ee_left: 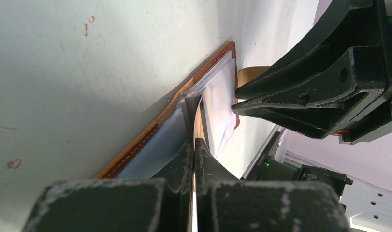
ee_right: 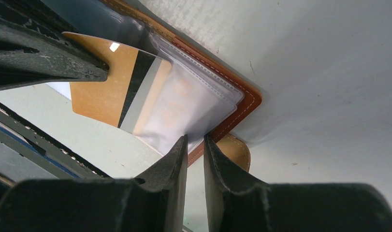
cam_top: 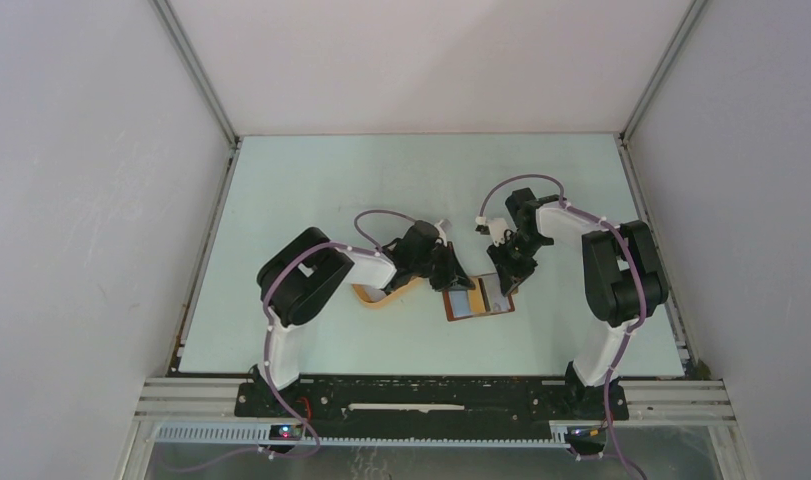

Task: Put the credit cards into the card holder
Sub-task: Insert the credit card into the card holder.

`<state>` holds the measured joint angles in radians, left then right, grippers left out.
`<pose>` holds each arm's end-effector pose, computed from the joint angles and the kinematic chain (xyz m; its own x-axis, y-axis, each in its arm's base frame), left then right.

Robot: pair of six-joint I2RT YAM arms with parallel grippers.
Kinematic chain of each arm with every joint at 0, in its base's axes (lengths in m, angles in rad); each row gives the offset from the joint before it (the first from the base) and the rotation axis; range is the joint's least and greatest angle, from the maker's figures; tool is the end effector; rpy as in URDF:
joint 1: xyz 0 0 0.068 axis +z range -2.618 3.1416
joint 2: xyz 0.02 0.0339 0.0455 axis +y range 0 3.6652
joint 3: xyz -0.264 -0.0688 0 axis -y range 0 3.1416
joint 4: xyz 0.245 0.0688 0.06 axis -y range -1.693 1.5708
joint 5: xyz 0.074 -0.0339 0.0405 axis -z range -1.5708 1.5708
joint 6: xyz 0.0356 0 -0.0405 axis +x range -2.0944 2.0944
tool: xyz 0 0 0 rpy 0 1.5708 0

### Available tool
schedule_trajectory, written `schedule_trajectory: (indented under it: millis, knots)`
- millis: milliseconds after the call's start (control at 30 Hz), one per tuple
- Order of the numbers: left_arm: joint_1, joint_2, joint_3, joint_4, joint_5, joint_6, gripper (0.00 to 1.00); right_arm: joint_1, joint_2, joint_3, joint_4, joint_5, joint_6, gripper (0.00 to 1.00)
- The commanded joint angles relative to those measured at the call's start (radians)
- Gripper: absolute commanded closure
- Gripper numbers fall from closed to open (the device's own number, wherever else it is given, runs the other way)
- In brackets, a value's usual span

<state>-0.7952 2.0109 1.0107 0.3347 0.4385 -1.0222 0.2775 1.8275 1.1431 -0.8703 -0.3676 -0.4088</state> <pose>0.2685 -0.2954 0.1130 -0.9766 -0.1075 -0.1865 0.0902 0.5824 -0.8079 0.3009 0.0990 0.1532 -0.7785 -0.6075 -0.1576 -0.6219 0.7132 0.3233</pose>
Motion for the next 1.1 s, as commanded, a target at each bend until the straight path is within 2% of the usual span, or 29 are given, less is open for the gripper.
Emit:
schedule_trajectory:
  millis: [0, 300, 600, 733, 833, 1000, 1067]
  knots:
    - [-0.024, 0.043, 0.029, -0.040, 0.013, 0.009, 1.00, 0.009, 0.029, 0.009, 0.028, 0.007, 0.010, 0.73]
    - [-0.032, 0.058, 0.035, -0.008, 0.010, -0.013, 0.96, -0.010, -0.016, 0.009, 0.035, -0.037, 0.007, 0.71]
    - [-0.032, 0.066, 0.037, 0.000, 0.011, -0.017, 0.84, -0.043, -0.204, -0.017, 0.015, -0.272, -0.137, 0.66]
    - [-0.032, 0.063, 0.033, -0.002, 0.007, -0.014, 0.79, -0.016, -0.324, -0.060, 0.028, -0.355, -0.234, 0.66]
    - [-0.032, 0.061, 0.030, -0.002, 0.004, -0.015, 0.76, 0.042, -0.435, -0.152, 0.098, -0.373, -0.336, 0.68]
    - [-0.031, 0.061, 0.031, -0.005, 0.006, -0.012, 0.74, 0.173, -0.663, -0.367, 0.281, -0.357, -0.630, 0.70]
    - [-0.031, 0.061, 0.032, -0.005, 0.006, -0.012, 0.73, 0.238, -0.682, -0.410, 0.310, -0.323, -0.722, 0.74]
